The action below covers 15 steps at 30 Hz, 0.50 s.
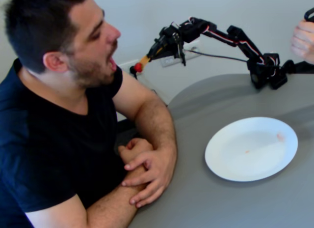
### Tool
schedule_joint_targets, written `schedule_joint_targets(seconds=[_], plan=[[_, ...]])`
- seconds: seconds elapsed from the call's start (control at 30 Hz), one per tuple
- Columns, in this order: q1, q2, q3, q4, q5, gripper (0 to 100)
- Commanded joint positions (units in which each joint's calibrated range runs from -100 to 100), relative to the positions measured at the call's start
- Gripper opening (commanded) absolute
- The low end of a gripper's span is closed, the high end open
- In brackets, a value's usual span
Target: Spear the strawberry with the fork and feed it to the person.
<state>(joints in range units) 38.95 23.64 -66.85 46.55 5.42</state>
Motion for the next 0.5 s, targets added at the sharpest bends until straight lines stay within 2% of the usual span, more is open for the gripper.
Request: schedule_joint_targets(seconds=[0.0, 0.17, 0.47], plan=[[0.53, -0.81, -1.50, -2.68, -0.39, 1], [1.12, -0.73, -1.32, -4.68, -2.33, 1], [1.35, 6.22, -2.22, -8.43, -2.33, 1]])
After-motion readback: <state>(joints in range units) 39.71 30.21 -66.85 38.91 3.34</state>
